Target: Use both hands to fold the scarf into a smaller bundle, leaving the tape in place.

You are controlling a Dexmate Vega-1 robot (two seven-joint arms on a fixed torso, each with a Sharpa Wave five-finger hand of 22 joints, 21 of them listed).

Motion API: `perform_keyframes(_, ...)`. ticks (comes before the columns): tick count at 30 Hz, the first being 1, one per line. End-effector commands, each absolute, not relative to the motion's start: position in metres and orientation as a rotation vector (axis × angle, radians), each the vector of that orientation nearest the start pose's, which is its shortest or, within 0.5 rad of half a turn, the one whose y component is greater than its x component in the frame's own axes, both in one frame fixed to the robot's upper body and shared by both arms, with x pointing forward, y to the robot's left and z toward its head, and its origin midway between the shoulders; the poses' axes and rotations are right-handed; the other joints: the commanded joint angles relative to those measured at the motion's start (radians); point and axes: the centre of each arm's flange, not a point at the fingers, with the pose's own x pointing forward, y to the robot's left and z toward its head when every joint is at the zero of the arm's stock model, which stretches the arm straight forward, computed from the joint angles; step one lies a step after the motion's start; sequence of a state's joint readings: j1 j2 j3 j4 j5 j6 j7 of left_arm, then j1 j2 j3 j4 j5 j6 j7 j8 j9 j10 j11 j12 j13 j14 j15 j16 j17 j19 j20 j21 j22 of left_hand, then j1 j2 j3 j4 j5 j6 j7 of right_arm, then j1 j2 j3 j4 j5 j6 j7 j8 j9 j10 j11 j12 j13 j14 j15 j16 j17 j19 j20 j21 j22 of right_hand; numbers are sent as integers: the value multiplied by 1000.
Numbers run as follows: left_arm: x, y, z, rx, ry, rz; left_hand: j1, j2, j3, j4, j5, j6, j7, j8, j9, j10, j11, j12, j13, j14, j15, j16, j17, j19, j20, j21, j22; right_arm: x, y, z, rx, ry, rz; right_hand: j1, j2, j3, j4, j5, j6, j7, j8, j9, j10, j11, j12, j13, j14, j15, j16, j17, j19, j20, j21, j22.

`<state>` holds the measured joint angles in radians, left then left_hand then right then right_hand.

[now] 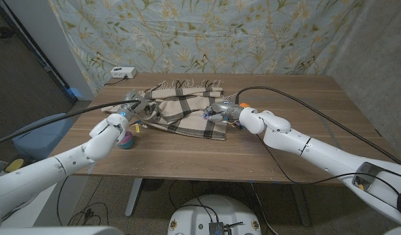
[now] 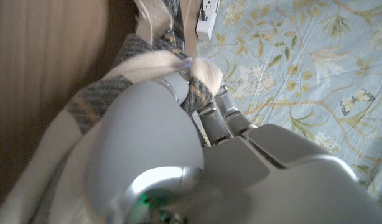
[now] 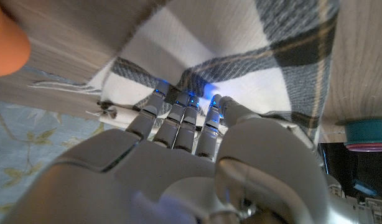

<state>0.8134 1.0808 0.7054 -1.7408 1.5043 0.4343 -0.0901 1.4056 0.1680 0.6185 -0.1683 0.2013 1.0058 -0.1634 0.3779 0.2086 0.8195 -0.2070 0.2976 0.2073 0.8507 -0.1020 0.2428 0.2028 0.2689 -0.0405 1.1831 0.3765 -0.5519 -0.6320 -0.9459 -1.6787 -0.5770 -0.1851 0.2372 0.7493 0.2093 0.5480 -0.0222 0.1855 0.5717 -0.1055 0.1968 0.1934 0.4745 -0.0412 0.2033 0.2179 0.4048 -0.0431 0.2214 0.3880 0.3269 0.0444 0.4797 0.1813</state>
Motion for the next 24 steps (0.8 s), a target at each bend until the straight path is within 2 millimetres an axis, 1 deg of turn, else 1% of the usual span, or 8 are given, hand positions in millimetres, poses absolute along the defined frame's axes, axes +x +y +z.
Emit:
perform_keyframes(1,573,329,34,2690,-683,676,-7,-14,8,-4,0,111,70,58,34,45,0,-14,5,30,-133,2,6,-19,-51,33,-32,618,-70,-60,-1643,-510,470,6,2,7,11,-1,6,6,1,1,1,0,0,3,-2,-89,3,7,0,-9,-3,0)
perform_keyframes(2,572,329,37,2713,-709,676,-6,-15,11,-6,1,132,95,74,44,48,1,-20,5,35,-133,2,6,-25,-56,38,-41,619,-70,-62,-1645,-505,472,5,2,7,13,-1,6,7,1,1,2,0,0,3,-2,-89,4,8,0,-9,-3,0)
perform_keyframes(4,570,327,42,2762,-761,672,-8,-19,10,-5,0,146,110,88,55,51,1,-25,6,38,-133,1,6,-29,-61,44,-48,619,-70,-65,-1650,-501,474,1,1,8,18,-2,7,8,1,2,3,0,1,3,-2,-89,4,9,0,-10,-4,0)
perform_keyframes(8,565,321,53,2837,-842,663,-11,-21,10,-4,-1,160,128,105,68,57,0,-30,6,40,-133,0,6,-36,-69,48,-58,620,-71,-70,-1662,-500,466,-3,-2,7,24,-4,8,10,1,2,5,0,1,2,-2,-89,6,9,1,-11,-4,0)
perform_keyframes(12,559,313,65,2873,-948,682,-13,-22,10,-2,-2,175,139,124,83,68,0,-33,7,40,-133,-3,6,-40,-74,53,-68,622,-72,-74,-1670,-495,463,-4,-2,8,25,-4,9,10,1,2,6,-2,2,2,-1,-90,8,10,0,-13,-5,0)
perform_keyframes(17,548,295,81,2912,-1127,703,-15,-21,12,-1,-3,176,141,136,97,75,-1,-37,7,39,-133,-5,5,-44,-79,55,-77,621,-70,-79,-1684,-513,460,-4,-1,10,27,-5,10,10,1,2,8,-2,2,2,-2,-91,9,11,-1,-14,-5,0)
perform_keyframes(18,548,295,81,2912,-1128,703,-14,-22,11,-2,-4,175,140,138,99,76,-1,-37,8,38,-133,-6,5,-45,-79,57,-78,621,-70,-79,-1684,-513,460,-4,-1,10,27,-5,10,10,1,2,8,-3,3,2,-2,-92,10,12,-1,-15,-5,0)
perform_keyframes(24,537,271,92,2912,-1392,677,-16,-22,12,-2,-5,171,144,147,112,79,-1,-42,8,36,-134,-8,4,-47,-83,61,-85,620,-69,-80,-1684,-532,458,-6,-3,10,30,-6,11,10,1,2,8,-3,3,2,-2,-92,12,13,-1,-14,-6,0)
